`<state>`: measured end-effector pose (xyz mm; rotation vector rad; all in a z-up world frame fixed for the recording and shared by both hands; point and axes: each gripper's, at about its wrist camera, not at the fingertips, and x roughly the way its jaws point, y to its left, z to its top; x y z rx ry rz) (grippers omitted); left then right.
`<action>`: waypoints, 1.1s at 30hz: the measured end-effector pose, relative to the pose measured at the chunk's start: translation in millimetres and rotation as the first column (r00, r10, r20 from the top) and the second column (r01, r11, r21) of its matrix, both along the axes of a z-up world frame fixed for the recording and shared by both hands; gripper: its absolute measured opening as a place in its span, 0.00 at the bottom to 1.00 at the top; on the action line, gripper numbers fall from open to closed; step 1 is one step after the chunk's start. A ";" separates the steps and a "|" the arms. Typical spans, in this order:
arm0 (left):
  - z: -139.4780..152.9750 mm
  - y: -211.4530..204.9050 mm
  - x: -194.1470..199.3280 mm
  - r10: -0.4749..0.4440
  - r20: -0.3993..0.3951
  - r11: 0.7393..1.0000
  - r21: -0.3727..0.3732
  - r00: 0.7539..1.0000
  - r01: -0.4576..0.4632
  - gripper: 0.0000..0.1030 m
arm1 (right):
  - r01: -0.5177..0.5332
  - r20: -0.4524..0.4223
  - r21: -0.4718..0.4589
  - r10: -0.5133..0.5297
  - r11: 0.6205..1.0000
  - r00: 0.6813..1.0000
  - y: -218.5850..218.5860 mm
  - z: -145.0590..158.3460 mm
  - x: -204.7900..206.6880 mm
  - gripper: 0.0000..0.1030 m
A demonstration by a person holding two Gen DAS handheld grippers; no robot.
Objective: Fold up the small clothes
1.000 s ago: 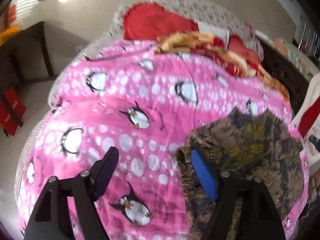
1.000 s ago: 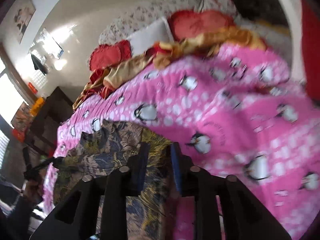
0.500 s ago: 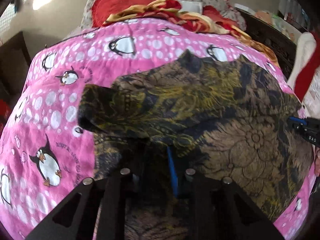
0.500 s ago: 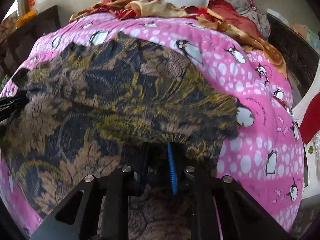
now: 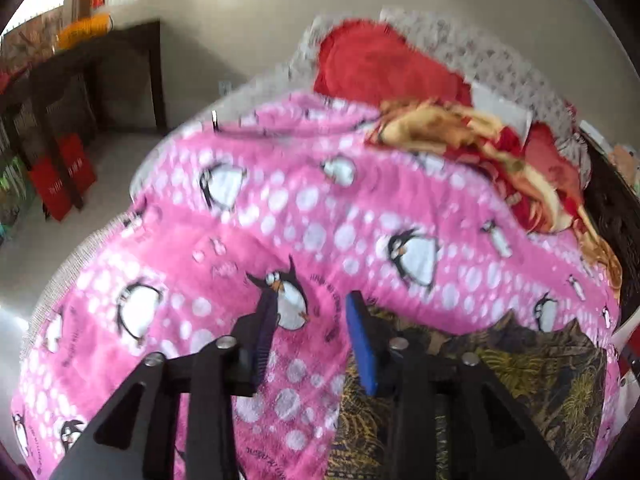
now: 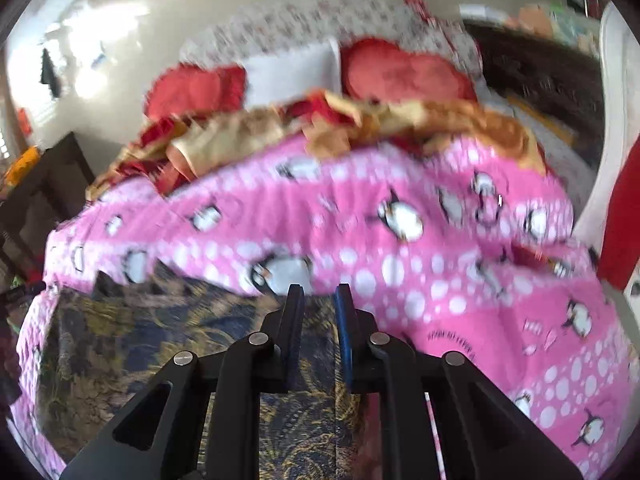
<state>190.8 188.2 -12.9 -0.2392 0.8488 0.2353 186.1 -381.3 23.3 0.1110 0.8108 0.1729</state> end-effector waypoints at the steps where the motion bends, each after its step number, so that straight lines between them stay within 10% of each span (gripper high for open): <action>1: 3.6 -11.6 -5.4 -0.031 0.019 1.000 0.003 0.999 0.031 0.42 | 0.002 0.015 -0.004 -0.002 1.000 1.000 5.3 2.6 -4.8 0.29; 7: -9.6 -93.3 -5.9 -0.215 0.030 0.977 0.012 0.976 0.215 0.48 | -0.077 -0.041 -0.030 0.076 0.997 0.996 93.6 -17.9 -20.8 0.30; 11: -44.6 -104.3 1.6 -0.200 -0.036 0.962 0.183 0.979 0.203 0.50 | -0.046 -0.058 -0.117 0.040 0.992 0.998 127.6 -42.8 -17.8 0.30; 17: -65.1 -42.3 1.3 -0.175 0.020 0.981 -0.087 0.984 0.176 0.49 | -0.049 -0.072 -0.037 0.047 0.998 0.996 112.9 -78.5 -8.5 0.30; 25: -62.2 -58.9 6.4 -0.204 -0.030 0.979 -0.003 0.978 0.204 0.57 | -0.081 -0.097 0.050 0.085 0.995 0.992 104.3 -75.7 -1.9 0.35; 33: -4.7 -115.5 -92.6 -0.315 0.026 0.949 -0.013 0.949 0.315 0.58 | -0.056 -0.064 -0.156 0.047 0.986 0.997 76.9 -15.4 -78.7 0.41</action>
